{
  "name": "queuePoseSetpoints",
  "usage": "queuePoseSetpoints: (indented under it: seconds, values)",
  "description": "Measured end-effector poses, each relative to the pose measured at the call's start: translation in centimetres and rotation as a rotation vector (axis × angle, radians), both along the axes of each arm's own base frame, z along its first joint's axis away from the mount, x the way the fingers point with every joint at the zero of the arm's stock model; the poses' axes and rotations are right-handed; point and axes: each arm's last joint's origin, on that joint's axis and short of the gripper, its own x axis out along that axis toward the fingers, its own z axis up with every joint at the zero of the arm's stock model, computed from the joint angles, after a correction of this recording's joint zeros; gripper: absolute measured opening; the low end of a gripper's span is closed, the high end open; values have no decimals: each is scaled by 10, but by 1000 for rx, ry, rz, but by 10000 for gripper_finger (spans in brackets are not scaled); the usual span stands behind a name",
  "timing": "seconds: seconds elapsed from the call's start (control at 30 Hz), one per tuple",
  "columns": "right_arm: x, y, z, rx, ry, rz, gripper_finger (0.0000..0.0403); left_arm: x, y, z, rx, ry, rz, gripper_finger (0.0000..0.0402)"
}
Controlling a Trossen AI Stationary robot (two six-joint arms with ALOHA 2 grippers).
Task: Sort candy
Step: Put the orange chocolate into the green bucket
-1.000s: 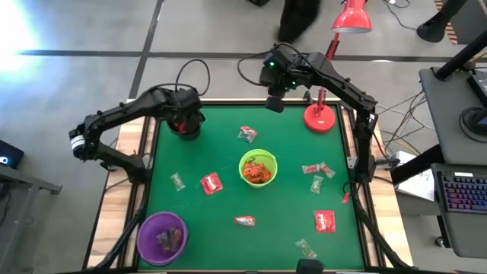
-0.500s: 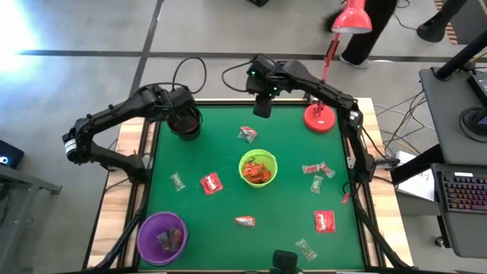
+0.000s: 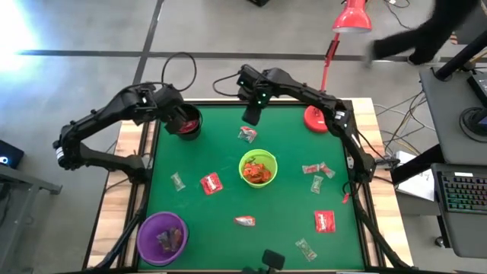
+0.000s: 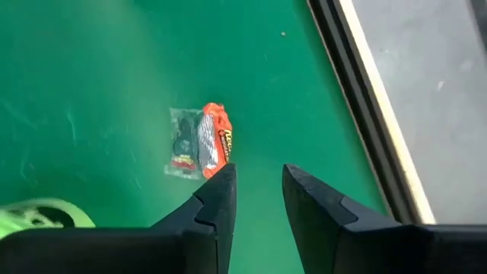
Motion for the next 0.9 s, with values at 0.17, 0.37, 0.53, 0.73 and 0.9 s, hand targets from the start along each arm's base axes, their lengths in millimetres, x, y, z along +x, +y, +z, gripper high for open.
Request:
queuePoseSetpoints:
  seconds: [0.17, 0.37, 0.53, 0.73, 0.9]
  values:
    - [2, 4, 0, 31, -17, -58, 84, -3, -2, 3, 15, 5, -35, 98]
    - [2, 4, 1, 216, -104, -26, 100, -5, -3, 4, 18, 4, -43, 98]
    - [3, 1, -4, 192, -83, 0, 139, -6, -3, 5, 20, 1, -43, 98]
    - [11, -5, -28, 187, -25, 35, 165, -7, -4, 5, 22, -2, -42, 98]
    - [21, -10, -64, 221, 43, 44, 168, -8, -4, 6, 24, -7, -43, 98]
